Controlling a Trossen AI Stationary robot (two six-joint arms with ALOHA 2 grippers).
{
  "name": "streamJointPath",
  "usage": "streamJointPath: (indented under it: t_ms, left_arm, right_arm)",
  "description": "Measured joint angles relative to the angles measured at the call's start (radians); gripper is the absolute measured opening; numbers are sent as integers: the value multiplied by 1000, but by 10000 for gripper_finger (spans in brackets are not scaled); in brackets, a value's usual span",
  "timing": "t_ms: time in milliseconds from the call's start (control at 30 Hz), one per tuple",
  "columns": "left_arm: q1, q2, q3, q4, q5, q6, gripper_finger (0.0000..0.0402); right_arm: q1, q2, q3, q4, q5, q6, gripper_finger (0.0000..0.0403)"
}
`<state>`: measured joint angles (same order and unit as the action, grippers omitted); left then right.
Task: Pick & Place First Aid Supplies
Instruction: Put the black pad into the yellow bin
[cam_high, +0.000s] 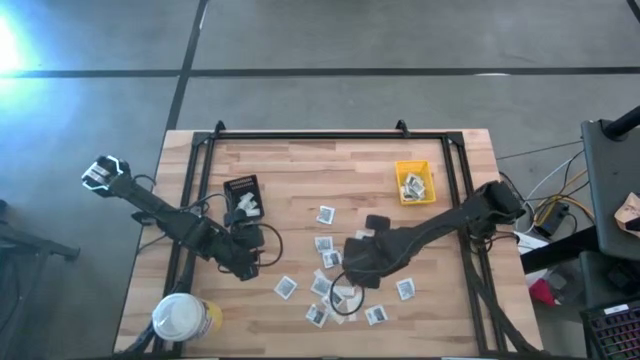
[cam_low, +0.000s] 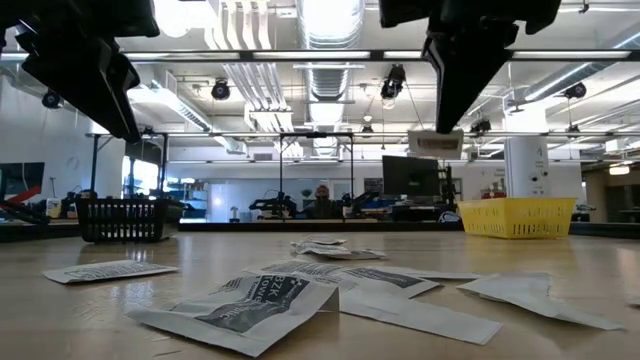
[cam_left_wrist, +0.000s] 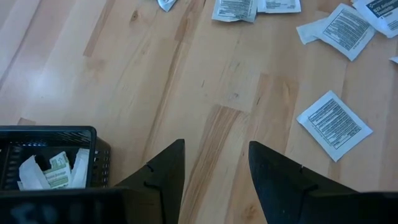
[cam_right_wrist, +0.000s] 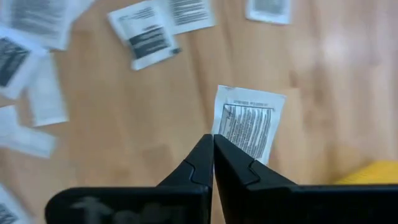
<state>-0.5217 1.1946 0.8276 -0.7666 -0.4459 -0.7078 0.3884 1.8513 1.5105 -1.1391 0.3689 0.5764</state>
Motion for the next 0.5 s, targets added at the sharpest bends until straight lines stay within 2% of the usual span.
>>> streamJointPath:
  t_ms: [300, 500]
  left_arm:
    - [0, 0, 0, 4, 0, 0, 170]
    - [0, 0, 0, 3, 0, 0, 170]
  right_arm:
    - [-60, -67, -45, -52, 108, -7, 8]
    - [-152, -112, -115, -92, 152, -7, 8]
